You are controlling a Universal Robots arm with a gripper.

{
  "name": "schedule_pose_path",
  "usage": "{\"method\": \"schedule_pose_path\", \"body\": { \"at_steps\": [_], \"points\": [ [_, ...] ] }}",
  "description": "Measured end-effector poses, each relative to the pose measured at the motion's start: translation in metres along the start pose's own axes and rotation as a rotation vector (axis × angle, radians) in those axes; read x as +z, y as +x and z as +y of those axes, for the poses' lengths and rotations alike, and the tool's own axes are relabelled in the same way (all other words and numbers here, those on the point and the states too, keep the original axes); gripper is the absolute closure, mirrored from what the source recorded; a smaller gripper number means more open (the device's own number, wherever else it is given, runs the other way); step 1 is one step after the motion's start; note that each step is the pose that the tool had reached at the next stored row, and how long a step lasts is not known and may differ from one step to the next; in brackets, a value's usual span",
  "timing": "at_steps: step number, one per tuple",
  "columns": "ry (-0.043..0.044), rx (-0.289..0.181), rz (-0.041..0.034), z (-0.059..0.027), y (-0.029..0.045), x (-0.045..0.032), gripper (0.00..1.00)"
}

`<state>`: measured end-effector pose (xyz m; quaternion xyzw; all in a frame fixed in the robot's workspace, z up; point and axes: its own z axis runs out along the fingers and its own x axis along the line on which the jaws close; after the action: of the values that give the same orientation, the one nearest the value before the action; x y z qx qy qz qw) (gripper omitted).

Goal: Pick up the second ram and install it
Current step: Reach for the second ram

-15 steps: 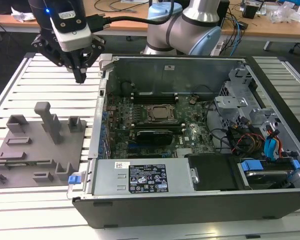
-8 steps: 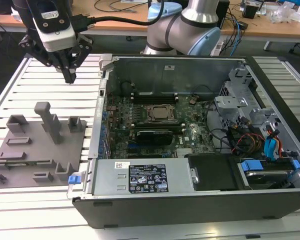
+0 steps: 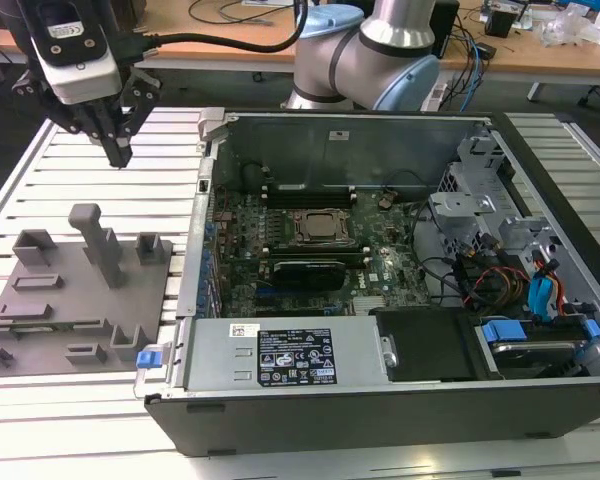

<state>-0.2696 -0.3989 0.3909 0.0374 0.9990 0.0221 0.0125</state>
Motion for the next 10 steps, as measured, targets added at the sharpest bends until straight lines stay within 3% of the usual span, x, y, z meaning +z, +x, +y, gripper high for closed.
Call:
{"method": "schedule_pose_path", "body": {
  "at_steps": [10],
  "points": [
    [0.0000, 0.000, 0.0000, -0.0013, 0.0173, 0.0003, 0.89]
  ]
}}
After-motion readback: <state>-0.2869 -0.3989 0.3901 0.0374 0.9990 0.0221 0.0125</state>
